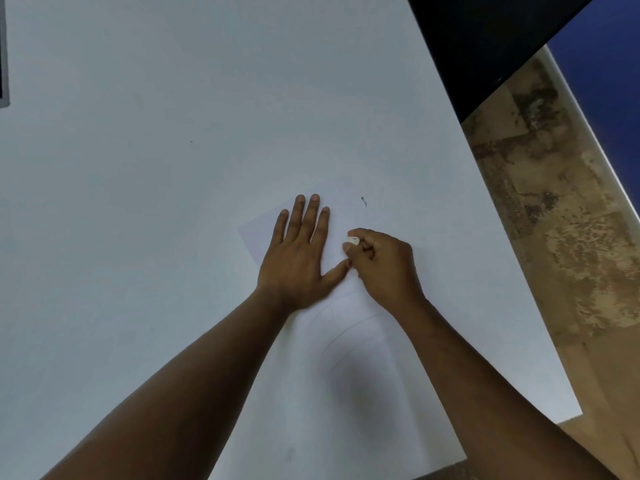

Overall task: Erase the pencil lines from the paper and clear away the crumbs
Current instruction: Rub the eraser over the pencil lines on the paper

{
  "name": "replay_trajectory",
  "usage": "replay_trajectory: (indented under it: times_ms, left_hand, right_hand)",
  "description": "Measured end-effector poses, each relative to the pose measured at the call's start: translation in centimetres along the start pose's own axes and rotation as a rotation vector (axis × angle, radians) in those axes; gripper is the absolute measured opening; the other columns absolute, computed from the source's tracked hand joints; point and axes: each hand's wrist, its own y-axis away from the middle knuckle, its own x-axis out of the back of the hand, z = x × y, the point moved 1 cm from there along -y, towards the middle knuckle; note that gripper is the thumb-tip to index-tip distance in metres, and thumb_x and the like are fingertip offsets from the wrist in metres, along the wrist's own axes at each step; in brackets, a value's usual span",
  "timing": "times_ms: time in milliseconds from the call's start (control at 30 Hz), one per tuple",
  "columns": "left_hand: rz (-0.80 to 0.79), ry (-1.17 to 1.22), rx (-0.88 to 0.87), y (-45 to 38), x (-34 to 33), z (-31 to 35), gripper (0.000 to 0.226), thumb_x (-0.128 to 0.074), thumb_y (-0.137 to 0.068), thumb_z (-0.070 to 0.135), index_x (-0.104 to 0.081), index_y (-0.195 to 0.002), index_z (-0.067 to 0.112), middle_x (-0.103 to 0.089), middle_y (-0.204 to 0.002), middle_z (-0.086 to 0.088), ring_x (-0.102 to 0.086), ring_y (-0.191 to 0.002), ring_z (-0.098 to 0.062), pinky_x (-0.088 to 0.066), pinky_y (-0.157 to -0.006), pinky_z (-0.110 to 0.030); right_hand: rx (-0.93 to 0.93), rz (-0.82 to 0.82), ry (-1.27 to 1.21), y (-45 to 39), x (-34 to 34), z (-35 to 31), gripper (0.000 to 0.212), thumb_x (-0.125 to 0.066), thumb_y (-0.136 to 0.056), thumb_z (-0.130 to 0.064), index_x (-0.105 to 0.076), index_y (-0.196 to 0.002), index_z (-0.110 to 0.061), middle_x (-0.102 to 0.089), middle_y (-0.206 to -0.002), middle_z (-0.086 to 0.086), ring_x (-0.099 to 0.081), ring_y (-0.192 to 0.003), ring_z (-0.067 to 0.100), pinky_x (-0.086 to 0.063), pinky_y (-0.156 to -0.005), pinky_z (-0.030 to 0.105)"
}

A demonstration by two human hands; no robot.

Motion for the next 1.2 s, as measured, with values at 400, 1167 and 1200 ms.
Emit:
replay_trajectory:
  times_ms: [400,1167,1200]
  left_hand:
    - [-0.044,-0.060,0.010,0.3,-0.2,0.1,0.097,-0.020,-0.098,0.075,0.001,-0.164,0.008,0.014,-0.172,-0.009,0.020,-0.158,-0.024,0.001,-0.129,-0.049]
    - [-0.031,-0.039,-0.002,0.3,-0.3,0.0,0.101,-0.022,-0.096,0.076,-0.001,-0.163,0.004,0.012,-0.172,-0.014,0.016,-0.158,-0.027,0.000,-0.129,-0.048]
    - [-0.048,-0.040,0.006,0.3,-0.3,0.0,0.102,-0.021,-0.096,0.077,0.001,-0.163,0.004,0.014,-0.171,-0.013,0.018,-0.158,-0.026,0.002,-0.129,-0.047]
  right_hand:
    - [0.161,0.220,0.497,-3.6,2.4,2.5,0.032,-0.047,-0.094,-0.027,-0.070,-0.085,-0.005,-0.058,-0.068,0.011,-0.057,-0.060,0.029,-0.038,-0.056,0.028]
    - [0.511,-0.050,0.525,-3.6,-0.6,-0.1,0.035,-0.044,-0.097,-0.028,-0.070,-0.100,-0.005,-0.061,-0.078,0.010,-0.062,-0.064,0.027,-0.053,-0.057,0.032]
    - [0.515,-0.014,0.551,-4.7,-0.5,0.0,0.035,-0.044,-0.097,-0.028,-0.069,-0.098,-0.004,-0.061,-0.078,0.011,-0.062,-0.063,0.028,-0.051,-0.057,0.031]
